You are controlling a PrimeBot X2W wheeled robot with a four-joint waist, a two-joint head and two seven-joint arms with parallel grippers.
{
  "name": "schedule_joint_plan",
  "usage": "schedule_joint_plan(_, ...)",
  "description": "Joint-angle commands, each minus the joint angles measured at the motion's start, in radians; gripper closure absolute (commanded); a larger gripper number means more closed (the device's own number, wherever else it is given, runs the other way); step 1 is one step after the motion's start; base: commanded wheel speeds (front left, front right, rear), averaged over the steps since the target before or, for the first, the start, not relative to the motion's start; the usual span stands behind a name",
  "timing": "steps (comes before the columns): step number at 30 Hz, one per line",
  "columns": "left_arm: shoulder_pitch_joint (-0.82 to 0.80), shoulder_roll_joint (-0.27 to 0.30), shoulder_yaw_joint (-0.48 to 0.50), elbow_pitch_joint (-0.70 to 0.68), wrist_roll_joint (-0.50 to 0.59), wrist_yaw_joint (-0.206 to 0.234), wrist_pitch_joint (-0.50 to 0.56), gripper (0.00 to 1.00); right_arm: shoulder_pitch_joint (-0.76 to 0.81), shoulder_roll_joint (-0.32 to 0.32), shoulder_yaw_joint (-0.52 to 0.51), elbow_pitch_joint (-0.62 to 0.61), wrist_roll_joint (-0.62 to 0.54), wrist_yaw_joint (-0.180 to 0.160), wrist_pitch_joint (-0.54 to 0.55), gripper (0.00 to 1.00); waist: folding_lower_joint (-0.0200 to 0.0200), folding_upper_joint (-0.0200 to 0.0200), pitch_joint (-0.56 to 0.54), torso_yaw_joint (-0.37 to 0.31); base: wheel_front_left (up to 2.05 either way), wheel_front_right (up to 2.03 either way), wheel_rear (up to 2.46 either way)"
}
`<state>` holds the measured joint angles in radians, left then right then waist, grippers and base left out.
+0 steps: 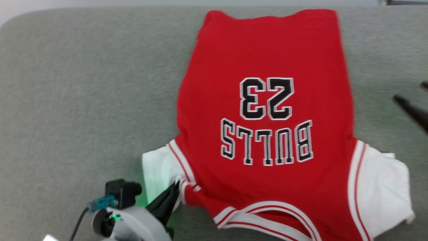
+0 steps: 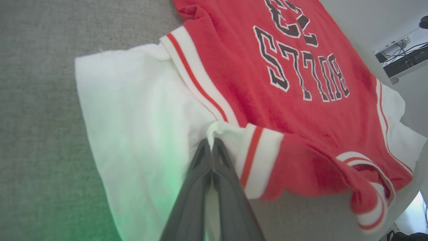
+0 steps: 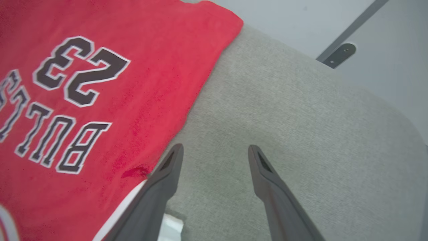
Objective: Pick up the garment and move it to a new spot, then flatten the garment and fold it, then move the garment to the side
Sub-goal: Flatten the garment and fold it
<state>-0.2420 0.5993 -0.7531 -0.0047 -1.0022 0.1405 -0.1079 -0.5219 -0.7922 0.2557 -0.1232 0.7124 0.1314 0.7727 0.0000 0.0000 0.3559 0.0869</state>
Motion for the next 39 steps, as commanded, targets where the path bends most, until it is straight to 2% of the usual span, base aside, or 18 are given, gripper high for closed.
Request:
schedule_joint_plan(1,-0.024,-0.008,-0.002,-0.006,0.006,-0.008,0.004,1.00,-0.053,0.002,0.019,0.032,-0.028,-0.001,0.032,0.00,0.0000,0.0000,0.043,0.057,0.00,0.00,0.00)
schedule_joint_plan(3,-0.050,-0.024,-0.009,-0.021,0.013,-0.016,0.012,1.00,-0.141,0.001,0.058,0.103,-0.061,-0.001,0.087,0.00,0.0000,0.0000,0.063,0.092,0.00,0.00,0.00)
schedule_joint_plan(6,-0.081,-0.042,-0.020,-0.044,0.025,-0.022,0.018,1.00,-0.286,0.034,0.103,0.229,-0.091,-0.001,0.147,0.00,0.0000,0.0000,0.104,0.140,0.00,0.00,0.00)
schedule_joint_plan(14,-0.122,-0.084,-0.061,-0.071,0.053,-0.044,0.031,1.00,-0.608,0.150,0.094,0.636,-0.237,-0.001,0.082,0.00,0.0000,0.0000,0.211,0.262,0.00,0.00,0.00)
schedule_joint_plan(19,-0.117,-0.094,-0.068,-0.067,0.061,-0.044,0.014,1.00,-0.695,0.206,0.109,0.821,-0.312,-0.001,0.009,0.00,0.0000,0.0000,0.244,0.289,0.00,0.00,0.00)
schedule_joint_plan(23,-0.114,-0.106,-0.072,-0.061,0.057,-0.046,0.004,1.00,-0.721,0.218,0.129,0.920,-0.337,-0.001,-0.020,0.00,0.0000,0.0000,0.251,0.300,0.00,0.00,0.00)
schedule_joint_plan(30,-0.120,-0.112,-0.073,-0.043,0.053,-0.051,0.001,1.00,-0.744,0.251,0.152,1.049,-0.326,0.000,0.009,0.00,0.0000,0.0000,0.268,0.298,0.00,0.00,0.00)
schedule_joint_plan(31,-0.122,-0.113,-0.073,-0.042,0.052,-0.052,0.002,1.00,-0.745,0.256,0.156,1.060,-0.320,0.000,0.019,0.31,0.0000,0.0000,0.270,0.297,0.00,0.00,0.00)
schedule_joint_plan(33,-0.125,-0.117,-0.075,-0.041,0.049,-0.057,0.004,1.00,-0.749,0.262,0.171,1.078,-0.317,0.000,0.036,0.83,0.0000,0.0000,0.269,0.293,0.00,0.00,0.00)
schedule_joint_plan(34,-0.126,-0.117,-0.077,-0.040,0.049,-0.058,0.007,1.00,-0.753,0.264,0.176,1.082,-0.313,0.000,0.042,1.00,0.0000,0.0000,0.269,0.292,0.00,0.00,0.00)
schedule_joint_plan(39,-0.133,-0.122,-0.075,-0.036,0.047,-0.061,0.002,1.00,-0.775,0.248,0.188,1.095,-0.305,-0.001,0.020,1.00,0.0000,0.0000,0.260,0.285,0.00,0.00,0.00)
